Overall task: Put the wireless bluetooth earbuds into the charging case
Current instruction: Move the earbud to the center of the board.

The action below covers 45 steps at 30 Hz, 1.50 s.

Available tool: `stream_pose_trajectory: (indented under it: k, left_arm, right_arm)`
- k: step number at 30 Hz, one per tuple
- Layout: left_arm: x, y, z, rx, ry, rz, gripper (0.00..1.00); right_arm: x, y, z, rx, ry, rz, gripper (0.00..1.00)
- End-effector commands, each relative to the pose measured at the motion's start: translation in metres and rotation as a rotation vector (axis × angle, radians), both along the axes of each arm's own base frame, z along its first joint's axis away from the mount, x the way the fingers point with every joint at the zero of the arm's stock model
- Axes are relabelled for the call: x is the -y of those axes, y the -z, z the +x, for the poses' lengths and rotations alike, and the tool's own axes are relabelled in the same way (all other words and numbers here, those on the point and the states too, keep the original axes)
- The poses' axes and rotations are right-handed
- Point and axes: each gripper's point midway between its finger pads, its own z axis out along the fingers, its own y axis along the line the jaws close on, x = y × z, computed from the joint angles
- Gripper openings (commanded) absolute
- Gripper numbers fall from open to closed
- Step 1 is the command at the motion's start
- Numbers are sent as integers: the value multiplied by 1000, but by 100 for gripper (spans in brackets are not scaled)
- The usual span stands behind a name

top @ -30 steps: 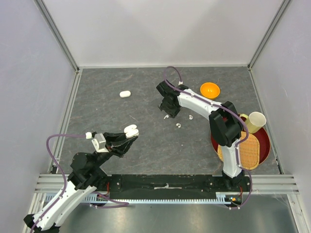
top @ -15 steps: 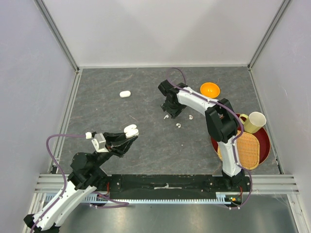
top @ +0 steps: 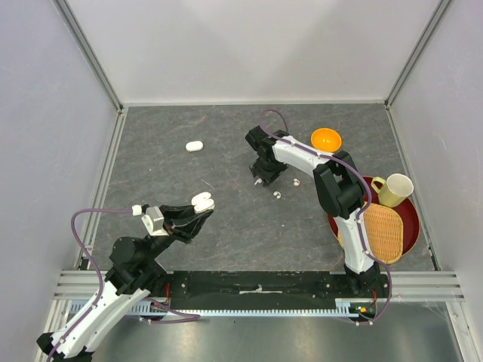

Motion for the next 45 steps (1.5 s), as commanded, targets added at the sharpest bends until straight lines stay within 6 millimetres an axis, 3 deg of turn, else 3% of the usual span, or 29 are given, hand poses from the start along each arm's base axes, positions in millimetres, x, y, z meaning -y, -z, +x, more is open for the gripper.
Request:
stream_pose_trajectory:
  k: [1,21,36,45]
  left_arm:
    - [-8,-14,-2,57,-31,-24,2]
    - [-9,-13,1,53,-44,-26,2]
    - [-9,-13,0,51,-41,-28,2]
    - [-9,-12,1,45,-43,-29,2]
  right_arm:
    - [-3,-7,8,16,30,25,57]
    - [4,10,-5,-27,45,21,45]
    - [7,11,-8,-29,46,12,39]
    - [9,11,-12,-30,12,9,19]
